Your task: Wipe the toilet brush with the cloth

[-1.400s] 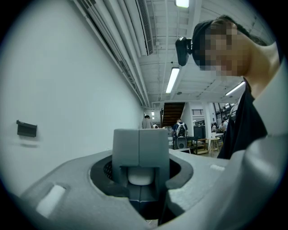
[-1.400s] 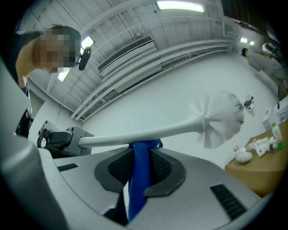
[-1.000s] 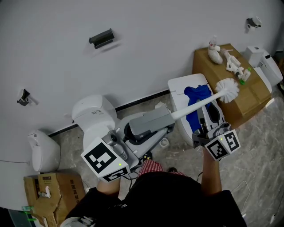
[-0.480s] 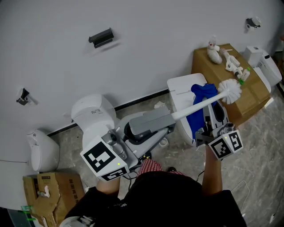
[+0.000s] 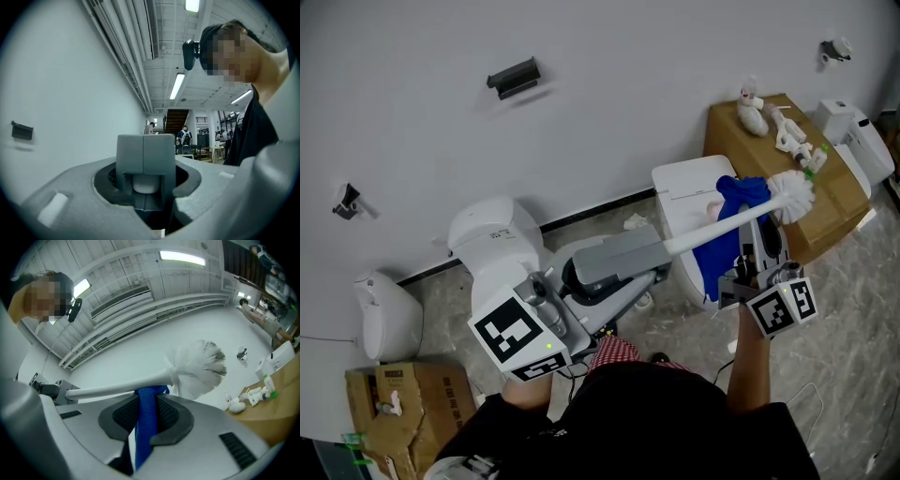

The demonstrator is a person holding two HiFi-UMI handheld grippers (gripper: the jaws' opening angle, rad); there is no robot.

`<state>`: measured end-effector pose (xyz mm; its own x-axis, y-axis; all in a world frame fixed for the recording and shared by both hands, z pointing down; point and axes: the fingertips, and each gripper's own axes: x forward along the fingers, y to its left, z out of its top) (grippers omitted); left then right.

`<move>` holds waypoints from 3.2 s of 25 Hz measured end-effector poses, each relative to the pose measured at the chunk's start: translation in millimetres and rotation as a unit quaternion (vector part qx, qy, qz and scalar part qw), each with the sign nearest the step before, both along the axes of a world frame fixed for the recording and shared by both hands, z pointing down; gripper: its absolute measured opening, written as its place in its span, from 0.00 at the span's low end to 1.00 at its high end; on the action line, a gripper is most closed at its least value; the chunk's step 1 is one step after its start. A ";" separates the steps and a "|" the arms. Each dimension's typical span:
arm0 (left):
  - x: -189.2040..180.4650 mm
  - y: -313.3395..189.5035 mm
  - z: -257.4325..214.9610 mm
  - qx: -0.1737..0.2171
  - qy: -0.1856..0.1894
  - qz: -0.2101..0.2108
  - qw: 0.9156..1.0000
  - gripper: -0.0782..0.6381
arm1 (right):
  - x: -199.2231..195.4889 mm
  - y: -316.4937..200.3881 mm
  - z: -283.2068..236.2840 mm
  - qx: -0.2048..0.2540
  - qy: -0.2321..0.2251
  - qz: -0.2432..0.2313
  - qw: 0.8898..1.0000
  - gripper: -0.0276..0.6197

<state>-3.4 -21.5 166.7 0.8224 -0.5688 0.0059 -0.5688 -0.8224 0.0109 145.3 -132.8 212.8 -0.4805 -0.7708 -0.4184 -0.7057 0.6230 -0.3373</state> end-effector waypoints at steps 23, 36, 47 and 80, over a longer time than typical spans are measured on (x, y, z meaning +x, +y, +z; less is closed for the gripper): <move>0.4 -4.2 -11.1 0.031 0.016 -0.001 0.999 0.34 | -5.7 2.7 -6.0 0.014 0.003 -0.014 1.000 0.14; -25.9 -18.4 -22.5 0.064 0.026 -0.066 0.995 0.34 | -21.0 12.1 -18.5 0.027 0.013 -0.039 0.999 0.14; -38.3 -26.3 -19.5 0.059 0.024 -0.087 0.994 0.34 | -39.1 34.8 -57.3 0.072 0.019 -0.076 0.994 0.14; -13.9 -26.3 -8.5 0.088 -0.036 -0.101 0.990 0.34 | -122.2 66.0 -83.7 0.138 0.178 -0.158 0.961 0.14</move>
<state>-17.3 -47.8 158.2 0.6927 -0.7192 -0.0535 -0.7161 -0.6771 -0.1693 23.1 -66.9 129.1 -0.8232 -0.4458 -0.3515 -0.5064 0.8565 0.0995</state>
